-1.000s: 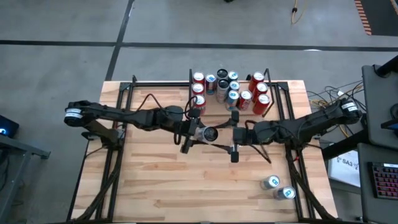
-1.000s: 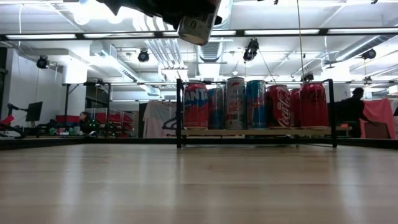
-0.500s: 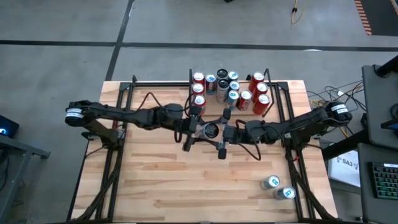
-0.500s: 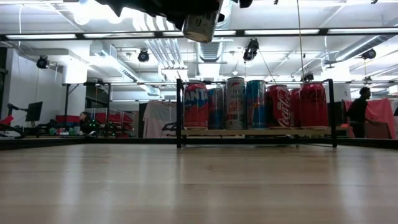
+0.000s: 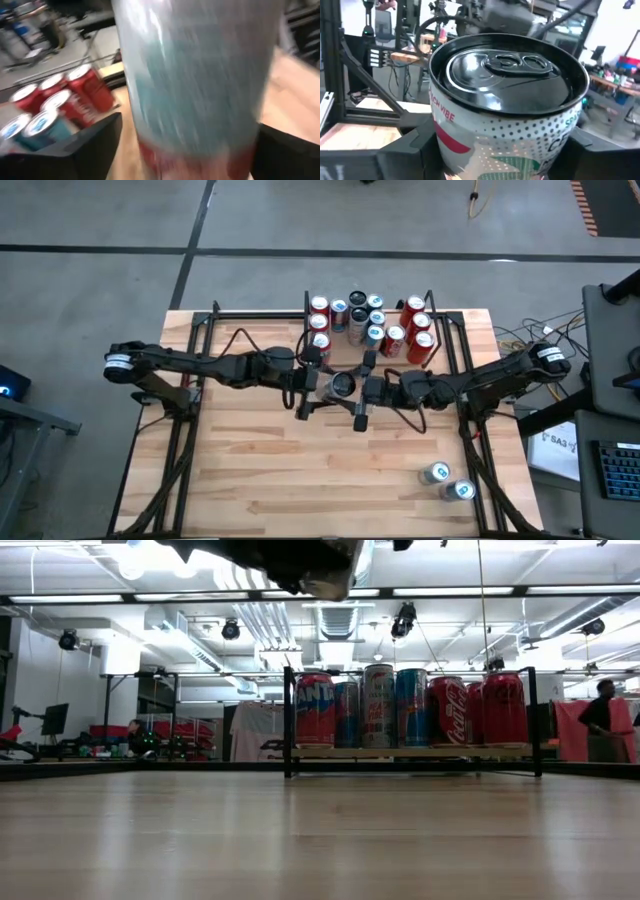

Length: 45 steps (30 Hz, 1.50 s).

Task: Place canned beverage on shelf
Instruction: Put the white soda can on the shelf

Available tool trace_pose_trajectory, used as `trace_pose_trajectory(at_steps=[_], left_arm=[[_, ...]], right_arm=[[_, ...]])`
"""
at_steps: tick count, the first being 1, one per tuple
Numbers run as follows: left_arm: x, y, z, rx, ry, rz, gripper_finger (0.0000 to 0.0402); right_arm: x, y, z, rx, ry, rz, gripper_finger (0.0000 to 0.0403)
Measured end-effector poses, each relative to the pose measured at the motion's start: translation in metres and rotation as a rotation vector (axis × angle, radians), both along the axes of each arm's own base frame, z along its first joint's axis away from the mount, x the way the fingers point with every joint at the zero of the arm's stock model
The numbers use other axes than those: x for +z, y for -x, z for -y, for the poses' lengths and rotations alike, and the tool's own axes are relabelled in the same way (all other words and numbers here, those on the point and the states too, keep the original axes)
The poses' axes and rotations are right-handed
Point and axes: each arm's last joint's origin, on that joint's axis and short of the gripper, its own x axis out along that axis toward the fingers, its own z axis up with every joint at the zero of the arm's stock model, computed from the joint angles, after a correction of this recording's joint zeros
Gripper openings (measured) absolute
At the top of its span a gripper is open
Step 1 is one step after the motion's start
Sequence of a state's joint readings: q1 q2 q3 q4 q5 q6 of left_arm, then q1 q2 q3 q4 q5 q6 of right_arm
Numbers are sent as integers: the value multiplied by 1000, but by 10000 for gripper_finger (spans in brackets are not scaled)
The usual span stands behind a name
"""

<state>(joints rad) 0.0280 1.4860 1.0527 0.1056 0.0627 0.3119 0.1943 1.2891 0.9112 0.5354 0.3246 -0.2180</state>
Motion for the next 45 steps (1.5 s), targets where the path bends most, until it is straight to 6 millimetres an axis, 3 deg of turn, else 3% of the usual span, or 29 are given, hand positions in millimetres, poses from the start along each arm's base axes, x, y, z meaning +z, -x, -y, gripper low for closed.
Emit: trace_pose_trajectory(at_steps=[7,12,21,27,34,45], left_arm=[[2,10,-11,137,-146,-60,359],[13,19,-26,223,-188,-44,346],[32,42,-55,322,-185,17,317],[27,59,-67,258,-152,84,302],[13,78,-81,309,-188,142,286],[50,102,-90,375,-286,315,283]], right_arm=[[16,26,10,-172,-88,-44,235],[11,34,18,-341,-138,-113,235],[-17,14,45,-560,-269,-134,235],[-45,-4,72,-662,-339,-173,235],[-70,-15,92,-755,-405,-193,235],[-93,-26,102,-826,-424,-237,235]])
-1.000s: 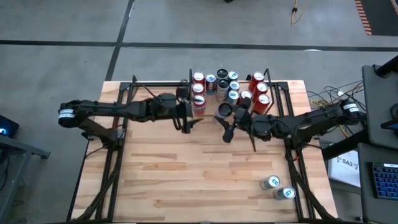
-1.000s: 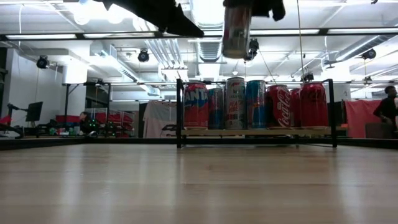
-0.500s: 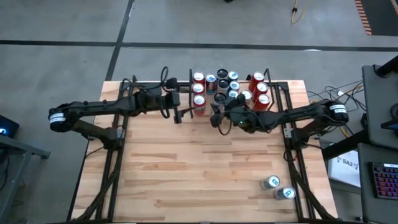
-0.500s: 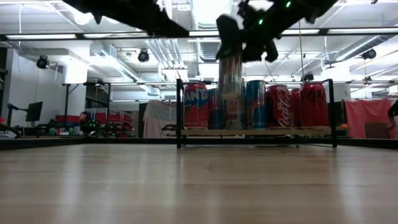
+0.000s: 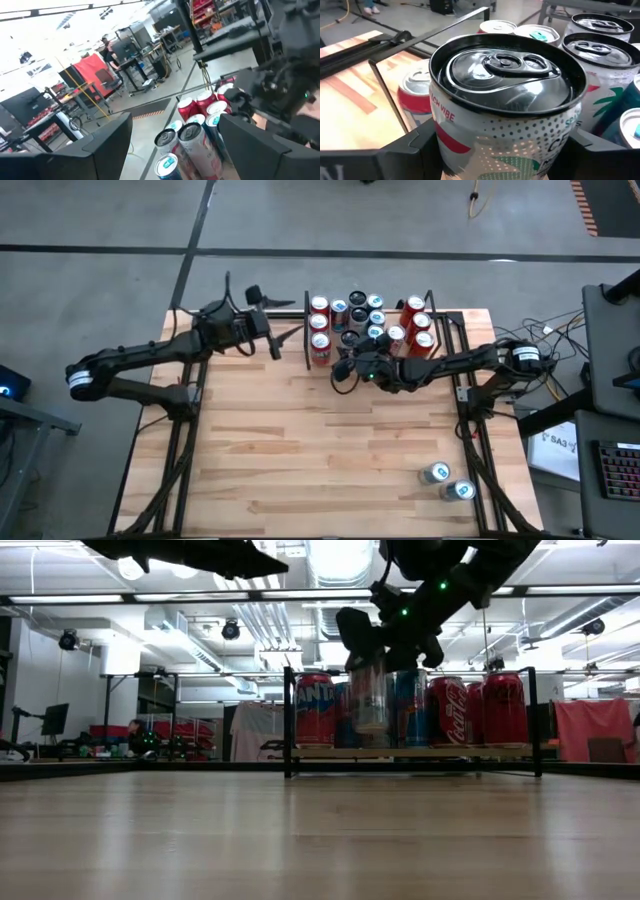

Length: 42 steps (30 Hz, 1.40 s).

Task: Place canned beverage on shelf
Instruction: Put the white soda can on the shelf

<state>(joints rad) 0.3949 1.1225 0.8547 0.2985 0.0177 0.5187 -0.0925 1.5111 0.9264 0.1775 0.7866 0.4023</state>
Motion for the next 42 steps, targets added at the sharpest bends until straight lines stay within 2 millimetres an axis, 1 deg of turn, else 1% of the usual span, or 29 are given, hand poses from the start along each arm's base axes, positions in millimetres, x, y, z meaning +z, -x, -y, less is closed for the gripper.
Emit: trace_pose_trajectory(at_steps=[5,13,20,26,40,42], left_arm=[[-3,1,-2,14,-7,-21,283],[-9,-3,-11,44,-27,-51,283],[-11,-3,-17,67,-37,-56,283],[-10,-2,-18,70,-39,-51,283],[-9,-2,-18,71,-42,-44,283],[-9,-2,-18,71,-43,-44,283]], right_arm=[[-7,-2,3,-33,8,-14,235],[-14,-4,5,-92,16,-12,235],[-14,-2,9,-132,17,1,235],[-14,-2,13,-156,7,22,235],[-14,-2,13,-167,-2,39,235],[-14,-1,13,-175,4,37,240]])
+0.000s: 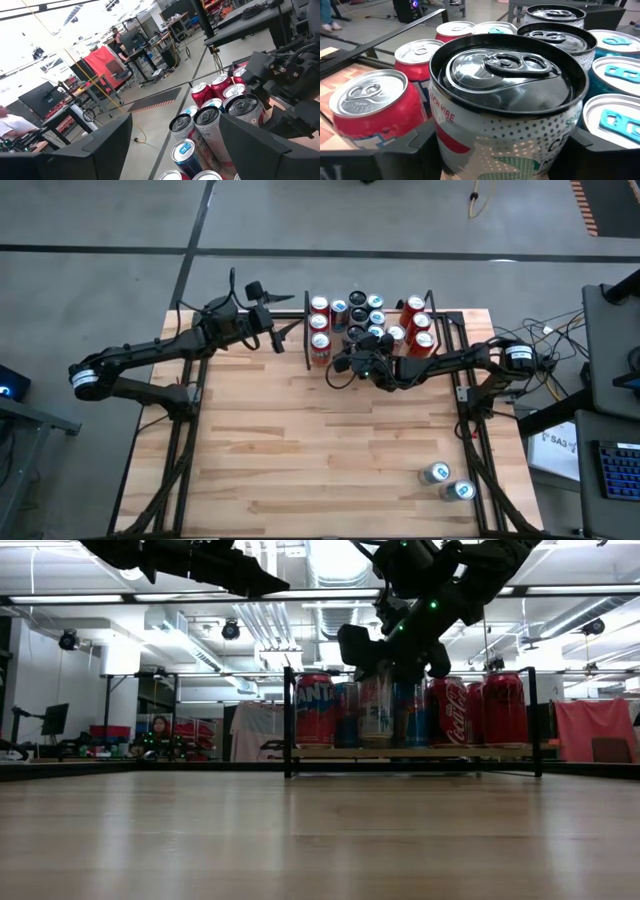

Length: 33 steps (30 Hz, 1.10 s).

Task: Place canned beverage on shelf
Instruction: Put the white soda can on the shelf

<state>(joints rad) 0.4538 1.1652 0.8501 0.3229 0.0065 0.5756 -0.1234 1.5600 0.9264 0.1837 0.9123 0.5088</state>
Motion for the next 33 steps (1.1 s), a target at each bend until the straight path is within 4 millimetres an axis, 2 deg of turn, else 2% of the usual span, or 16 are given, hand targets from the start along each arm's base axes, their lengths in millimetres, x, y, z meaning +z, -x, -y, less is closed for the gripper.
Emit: trace_pose_trajectory(at_steps=[5,20,33], left_arm=[[1,0,0,0,-3,6,283],[1,0,0,0,-3,6,283],[1,0,0,0,-3,5,283]], right_arm=[[-2,0,1,-7,4,-12,263],[-23,-7,3,-53,24,-60,287],[-2,-1,3,-59,66,-40,290]])
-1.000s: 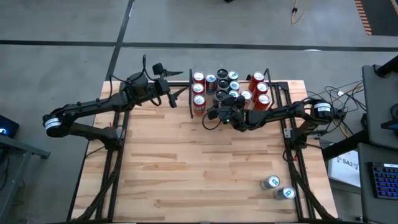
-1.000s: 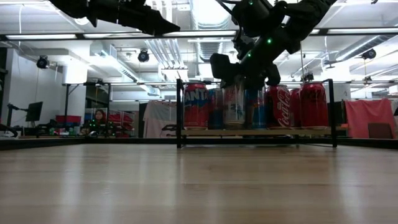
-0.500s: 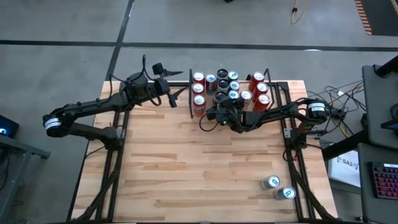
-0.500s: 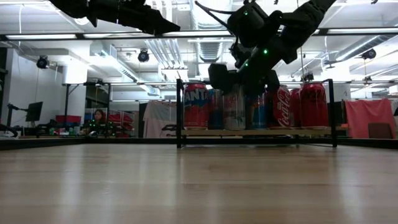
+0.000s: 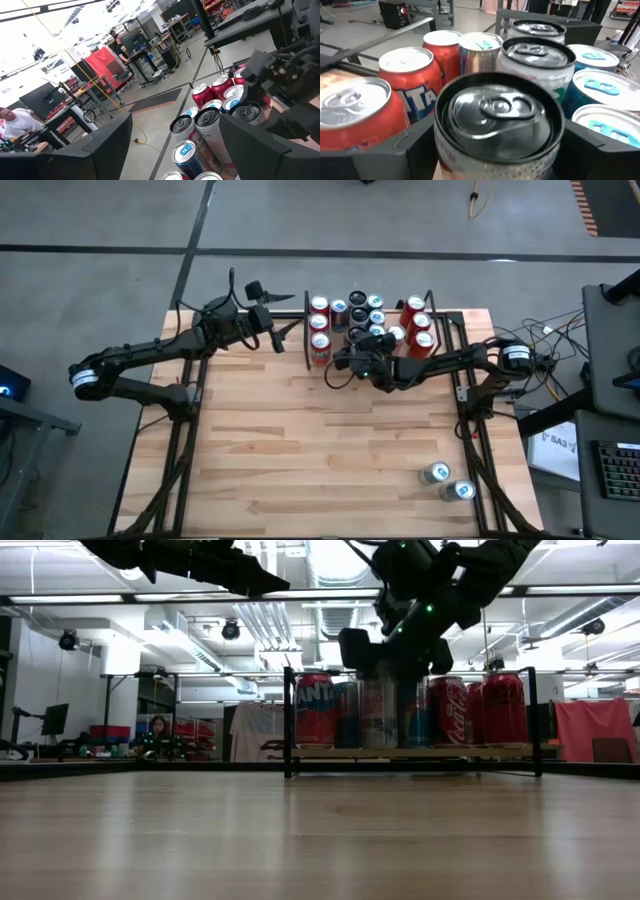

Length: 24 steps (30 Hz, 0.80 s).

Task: Place canned beverage on shelf
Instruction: Put the white soda can on the shelf

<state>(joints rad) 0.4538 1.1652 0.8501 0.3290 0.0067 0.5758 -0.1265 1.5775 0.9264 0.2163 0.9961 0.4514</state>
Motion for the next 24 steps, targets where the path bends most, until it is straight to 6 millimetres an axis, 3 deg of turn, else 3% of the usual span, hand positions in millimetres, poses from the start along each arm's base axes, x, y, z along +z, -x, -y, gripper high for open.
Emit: trace_pose_trajectory(at_steps=[24], left_arm=[[0,0,0,0,-2,-2,283]], right_arm=[[33,10,-5,24,40,67,293]])
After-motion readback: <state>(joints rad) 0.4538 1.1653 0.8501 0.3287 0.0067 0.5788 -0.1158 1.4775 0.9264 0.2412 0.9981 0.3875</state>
